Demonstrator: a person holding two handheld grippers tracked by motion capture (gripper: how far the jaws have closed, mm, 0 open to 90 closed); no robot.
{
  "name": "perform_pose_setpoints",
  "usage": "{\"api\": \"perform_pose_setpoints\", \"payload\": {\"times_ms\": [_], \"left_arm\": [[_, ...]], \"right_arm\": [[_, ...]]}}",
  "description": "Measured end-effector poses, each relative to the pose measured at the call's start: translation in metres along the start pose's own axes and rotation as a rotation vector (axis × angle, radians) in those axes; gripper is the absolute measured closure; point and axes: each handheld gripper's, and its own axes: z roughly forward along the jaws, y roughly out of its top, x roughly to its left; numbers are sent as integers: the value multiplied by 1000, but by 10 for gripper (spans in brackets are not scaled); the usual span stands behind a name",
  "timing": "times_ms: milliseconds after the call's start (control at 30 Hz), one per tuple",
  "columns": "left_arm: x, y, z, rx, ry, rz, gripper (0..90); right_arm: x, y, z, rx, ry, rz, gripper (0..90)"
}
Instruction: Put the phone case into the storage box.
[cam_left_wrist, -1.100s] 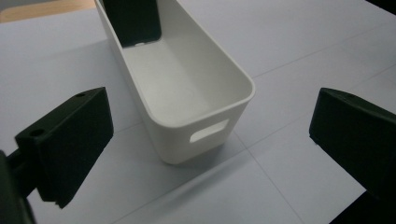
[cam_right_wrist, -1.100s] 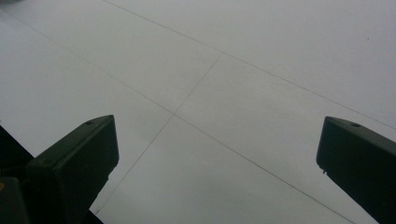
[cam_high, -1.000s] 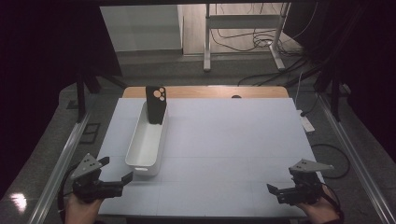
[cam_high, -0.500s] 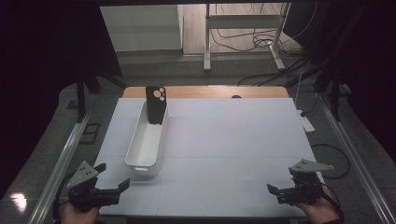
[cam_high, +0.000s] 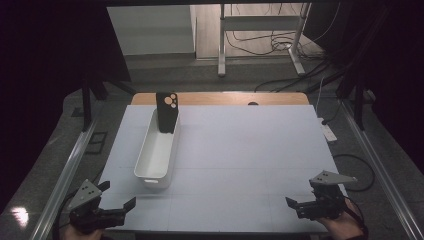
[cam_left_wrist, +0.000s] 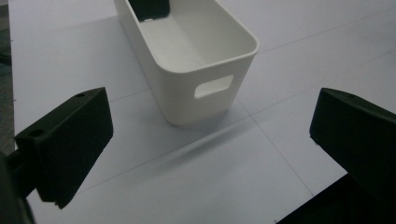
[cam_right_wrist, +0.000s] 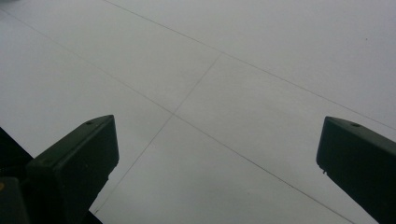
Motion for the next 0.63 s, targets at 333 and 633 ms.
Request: {"api": "perform_pose_setpoints", "payload": {"times_ms": [333, 633], "left_arm": [[-1, -5, 1, 20, 4, -3, 3], [-1, -4, 4, 41, 4, 2, 4]], "right_arm": [[0, 0, 0, 2, -2, 0, 0], [0, 0, 0, 6, -2, -5, 0]]}}
